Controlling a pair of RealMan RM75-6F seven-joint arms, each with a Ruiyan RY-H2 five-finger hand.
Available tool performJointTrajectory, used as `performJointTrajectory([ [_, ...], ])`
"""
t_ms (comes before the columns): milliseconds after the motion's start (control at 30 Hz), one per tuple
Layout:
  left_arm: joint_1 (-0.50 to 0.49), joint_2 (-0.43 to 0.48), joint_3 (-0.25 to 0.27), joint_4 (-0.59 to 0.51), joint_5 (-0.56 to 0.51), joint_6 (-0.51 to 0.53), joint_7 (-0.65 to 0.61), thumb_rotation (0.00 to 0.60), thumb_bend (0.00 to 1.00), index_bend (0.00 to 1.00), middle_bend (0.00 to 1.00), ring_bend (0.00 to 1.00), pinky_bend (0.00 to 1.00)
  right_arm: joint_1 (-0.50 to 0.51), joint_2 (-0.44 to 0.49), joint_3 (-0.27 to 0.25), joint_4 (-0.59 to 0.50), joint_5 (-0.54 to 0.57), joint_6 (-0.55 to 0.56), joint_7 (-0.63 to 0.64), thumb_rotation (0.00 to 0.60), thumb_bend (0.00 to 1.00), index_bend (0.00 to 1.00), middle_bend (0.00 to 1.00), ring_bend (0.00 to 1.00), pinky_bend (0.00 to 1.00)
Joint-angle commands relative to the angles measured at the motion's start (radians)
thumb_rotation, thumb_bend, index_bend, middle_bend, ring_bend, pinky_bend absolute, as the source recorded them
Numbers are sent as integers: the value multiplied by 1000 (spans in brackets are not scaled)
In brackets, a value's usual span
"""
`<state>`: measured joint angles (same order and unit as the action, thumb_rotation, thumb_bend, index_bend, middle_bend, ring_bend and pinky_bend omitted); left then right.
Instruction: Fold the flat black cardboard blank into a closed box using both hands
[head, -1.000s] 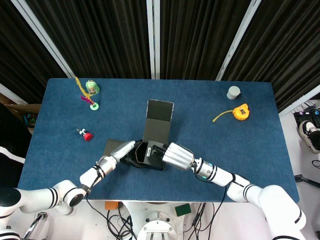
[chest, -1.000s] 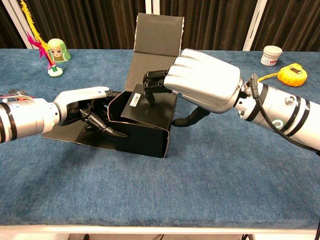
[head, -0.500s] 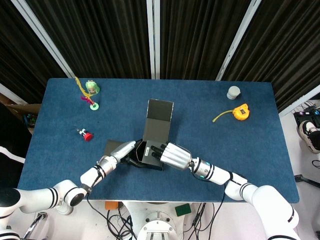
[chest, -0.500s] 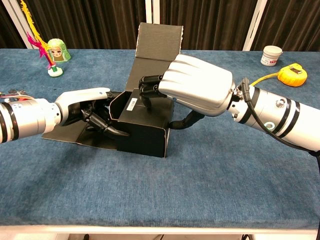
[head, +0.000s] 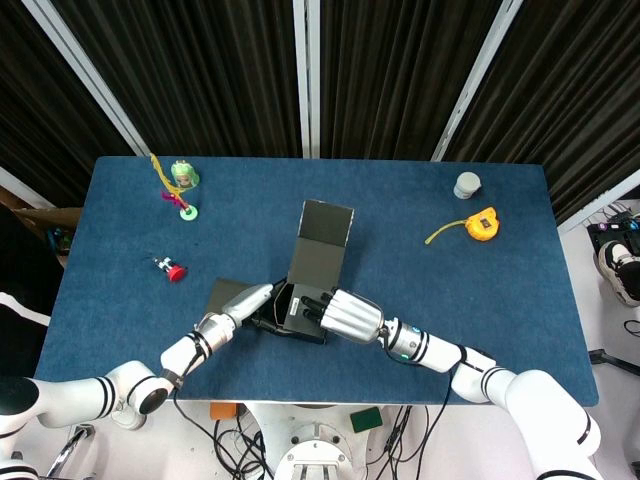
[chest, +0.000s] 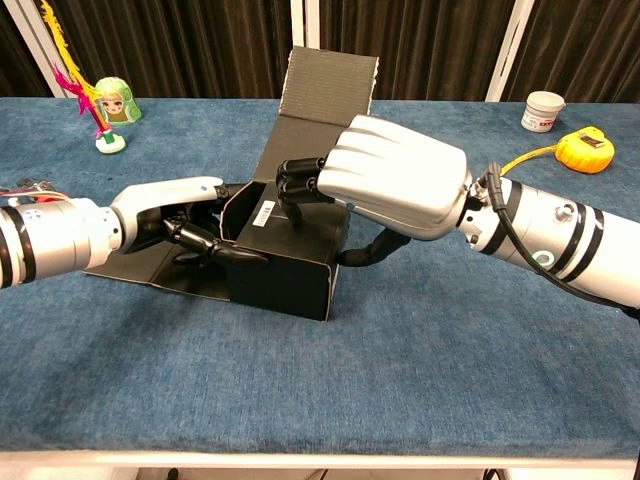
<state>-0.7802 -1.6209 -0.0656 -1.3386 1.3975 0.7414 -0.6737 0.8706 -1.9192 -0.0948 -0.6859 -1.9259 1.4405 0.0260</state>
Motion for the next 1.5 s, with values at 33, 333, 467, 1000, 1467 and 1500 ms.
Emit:
performJointTrajectory([
  [33, 2, 1, 0, -2, -2, -3, 1, 325, 63, 71, 165, 520, 884, -2, 9, -8, -13, -3, -2, -6, 600, 89, 502, 382, 748, 1000],
  [333, 5, 6, -1, -11, -6, -9, 15, 303, 62, 61, 156, 518, 883, -5, 33, -19, -57, -3, -20, -27, 600, 85, 493, 381, 748, 1000],
  [467, 7, 3, -3, -12, -6, -10, 14, 302, 61, 61, 156, 518, 883, -3, 38, -22, -73, -6, -23, -26, 600, 82, 493, 381, 748, 1000],
  [1000, 16, 4, -2, -15, 10, 4, 14, 277, 56, 60, 153, 516, 883, 5, 83, -25, -119, -7, -70, -101, 600, 80, 492, 379, 746, 1000],
  [1467, 40, -40, -15, 26, -17, 59, 111, 463, 56, 321, 321, 535, 883, 3, 85, 2, -147, 6, -61, -111, 600, 81, 432, 352, 744, 1000],
  [1500, 43, -43, -14, 29, -17, 65, 121, 463, 56, 330, 328, 536, 883, 2, 86, 3, -148, 8, -60, -111, 600, 82, 429, 350, 744, 1000],
])
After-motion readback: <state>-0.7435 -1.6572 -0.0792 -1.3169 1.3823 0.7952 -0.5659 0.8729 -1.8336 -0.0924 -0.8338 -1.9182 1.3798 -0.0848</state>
